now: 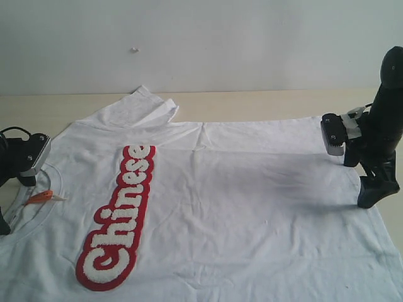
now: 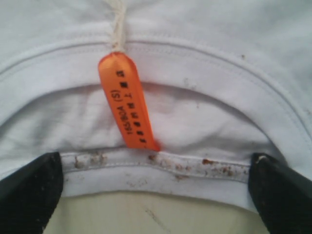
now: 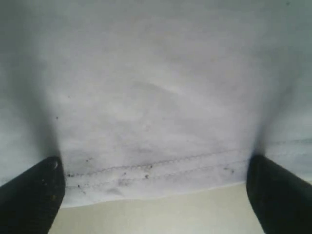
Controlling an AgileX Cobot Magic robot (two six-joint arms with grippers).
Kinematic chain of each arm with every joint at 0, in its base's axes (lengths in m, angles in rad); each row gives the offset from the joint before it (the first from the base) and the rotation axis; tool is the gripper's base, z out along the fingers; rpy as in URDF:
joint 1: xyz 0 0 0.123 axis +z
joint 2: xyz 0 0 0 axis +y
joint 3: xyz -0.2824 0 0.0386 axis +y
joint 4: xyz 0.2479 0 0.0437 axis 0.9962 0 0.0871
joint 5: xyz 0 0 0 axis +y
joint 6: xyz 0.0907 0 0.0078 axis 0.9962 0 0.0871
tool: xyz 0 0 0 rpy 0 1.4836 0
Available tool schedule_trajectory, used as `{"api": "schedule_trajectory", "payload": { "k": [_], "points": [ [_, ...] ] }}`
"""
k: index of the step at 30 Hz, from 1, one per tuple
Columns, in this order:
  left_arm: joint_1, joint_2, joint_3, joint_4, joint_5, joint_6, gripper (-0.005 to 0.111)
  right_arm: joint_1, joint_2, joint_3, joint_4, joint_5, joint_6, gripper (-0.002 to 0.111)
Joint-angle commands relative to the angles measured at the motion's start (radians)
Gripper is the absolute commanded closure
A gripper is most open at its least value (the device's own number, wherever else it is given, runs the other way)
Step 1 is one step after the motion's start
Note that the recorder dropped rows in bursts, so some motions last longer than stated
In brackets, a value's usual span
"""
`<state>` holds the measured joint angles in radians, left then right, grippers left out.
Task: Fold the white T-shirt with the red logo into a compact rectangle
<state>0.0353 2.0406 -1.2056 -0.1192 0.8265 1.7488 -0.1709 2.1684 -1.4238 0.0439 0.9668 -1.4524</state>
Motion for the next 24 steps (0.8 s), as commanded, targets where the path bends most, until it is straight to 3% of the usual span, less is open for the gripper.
{"api": "schedule_trajectory", "payload": {
  "k": [1, 5, 6, 24],
  "points": [
    [-0.001, 0.03, 0.013, 0.008, -0.049, 0.0, 0.002, -0.003, 0.044, 0.012, -0.024, -0.019, -0.005, 0.039],
    [-0.001, 0.03, 0.013, 0.008, -0.049, 0.0, 0.002, -0.003, 0.044, 0.012, -0.028, 0.05, -0.003, 0.1],
    [-0.001, 0.03, 0.013, 0.008, -0.049, 0.0, 0.002, -0.003, 0.044, 0.012, -0.028, 0.055, 0.003, 0.107],
    [-0.001, 0.03, 0.013, 0.008, -0.049, 0.0, 0.002, -0.003, 0.044, 0.012, -0.018, 0.05, 0.006, 0.108]
  ]
}}
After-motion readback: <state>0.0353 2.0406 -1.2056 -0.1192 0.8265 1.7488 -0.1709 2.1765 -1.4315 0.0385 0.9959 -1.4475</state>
